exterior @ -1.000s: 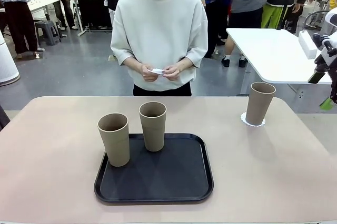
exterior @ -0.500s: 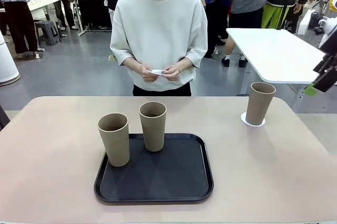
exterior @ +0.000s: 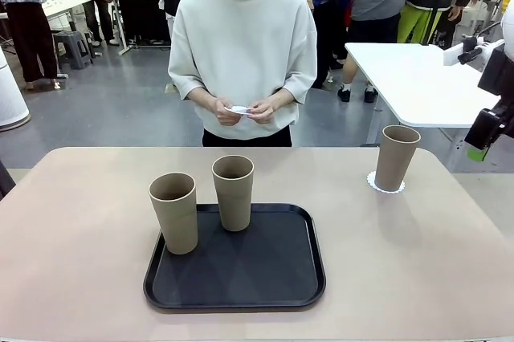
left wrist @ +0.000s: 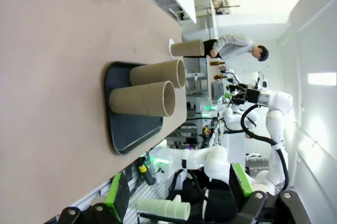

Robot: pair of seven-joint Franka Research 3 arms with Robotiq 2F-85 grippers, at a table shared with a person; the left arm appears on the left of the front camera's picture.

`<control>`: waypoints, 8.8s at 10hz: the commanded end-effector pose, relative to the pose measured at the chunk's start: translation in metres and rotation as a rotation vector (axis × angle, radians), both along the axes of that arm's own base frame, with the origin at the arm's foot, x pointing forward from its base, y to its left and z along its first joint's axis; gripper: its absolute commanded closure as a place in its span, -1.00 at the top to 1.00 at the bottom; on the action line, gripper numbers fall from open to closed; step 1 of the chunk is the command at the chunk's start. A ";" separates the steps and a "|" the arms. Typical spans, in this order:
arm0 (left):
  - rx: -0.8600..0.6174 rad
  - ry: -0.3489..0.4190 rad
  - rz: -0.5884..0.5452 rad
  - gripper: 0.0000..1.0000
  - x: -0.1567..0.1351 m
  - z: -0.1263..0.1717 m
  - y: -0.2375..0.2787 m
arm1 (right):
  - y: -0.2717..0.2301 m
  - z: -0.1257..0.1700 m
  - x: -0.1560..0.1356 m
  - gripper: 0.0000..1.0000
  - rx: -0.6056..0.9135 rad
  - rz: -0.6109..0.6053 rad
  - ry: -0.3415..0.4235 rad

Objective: Place coasters on the table and set cups on them.
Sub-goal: Take one Reusable plastic cup from the Flat Tray and place it on a coaster set by the human.

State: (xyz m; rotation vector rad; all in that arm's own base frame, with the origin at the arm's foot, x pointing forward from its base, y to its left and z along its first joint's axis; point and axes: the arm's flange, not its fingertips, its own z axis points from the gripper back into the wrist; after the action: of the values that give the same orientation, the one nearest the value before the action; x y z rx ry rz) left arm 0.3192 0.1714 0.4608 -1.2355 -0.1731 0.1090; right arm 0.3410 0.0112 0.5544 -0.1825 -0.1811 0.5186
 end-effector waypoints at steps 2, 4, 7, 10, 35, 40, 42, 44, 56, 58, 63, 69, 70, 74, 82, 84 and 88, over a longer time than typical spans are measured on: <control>-0.012 -0.012 0.000 1.00 -0.001 0.002 0.000 | -0.020 0.010 0.000 1.00 0.381 0.011 0.133; -0.012 -0.012 0.000 1.00 -0.001 0.002 0.000 | -0.086 0.010 0.005 1.00 0.976 -0.058 0.272; -0.012 -0.012 0.000 1.00 -0.001 0.002 0.000 | -0.153 -0.026 0.000 1.00 1.389 -0.107 0.286; -0.012 -0.012 0.000 1.00 -0.001 0.002 0.000 | -0.193 -0.069 -0.019 1.00 1.550 -0.142 0.297; -0.012 -0.012 0.000 1.00 -0.001 0.002 0.000 | -0.215 -0.101 -0.032 1.00 1.537 -0.192 0.335; -0.012 -0.012 0.000 1.00 -0.001 0.002 0.000 | -0.215 -0.101 -0.032 1.00 1.537 -0.192 0.335; -0.012 -0.012 0.000 1.00 -0.001 0.002 0.000 | -0.215 -0.101 -0.032 1.00 1.537 -0.192 0.335; -0.012 -0.012 0.000 1.00 -0.001 0.002 0.000 | -0.215 -0.101 -0.032 1.00 1.537 -0.192 0.335; -0.012 -0.012 0.000 1.00 -0.001 0.002 0.000 | 0.107 -0.034 0.050 1.00 0.511 0.561 -0.016; -0.012 -0.012 0.000 1.00 -0.001 0.002 0.000 | 0.154 -0.067 0.040 1.00 0.338 0.694 -0.057; -0.012 -0.012 0.000 1.00 -0.001 0.002 0.000 | 0.182 -0.084 0.030 1.00 0.305 0.755 0.002; -0.012 -0.012 0.000 1.00 -0.001 0.002 0.000 | 0.197 -0.123 0.068 1.00 0.388 1.022 -0.268; -0.012 -0.012 0.000 1.00 -0.001 0.002 0.000 | 0.201 -0.136 0.076 1.00 0.475 1.065 -0.324; -0.012 -0.012 0.000 1.00 -0.001 0.002 0.000 | 0.219 -0.171 0.095 1.00 0.869 1.028 -0.426; -0.012 -0.012 0.000 1.00 -0.001 0.002 0.000 | 0.212 -0.179 0.095 1.00 0.860 0.977 -0.334; -0.012 -0.012 0.000 1.00 -0.001 0.002 0.000 | 0.212 -0.182 0.097 1.00 0.880 0.993 -0.352; -0.012 -0.012 0.000 1.00 -0.001 0.002 0.000 | 0.212 -0.180 0.096 1.00 0.858 0.985 -0.332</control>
State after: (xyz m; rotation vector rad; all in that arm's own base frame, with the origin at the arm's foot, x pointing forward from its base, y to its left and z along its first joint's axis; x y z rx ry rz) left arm 0.3188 0.1713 0.4609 -1.2359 -0.1722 0.1090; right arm 0.4375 0.2228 0.3748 0.7107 -0.8163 1.3331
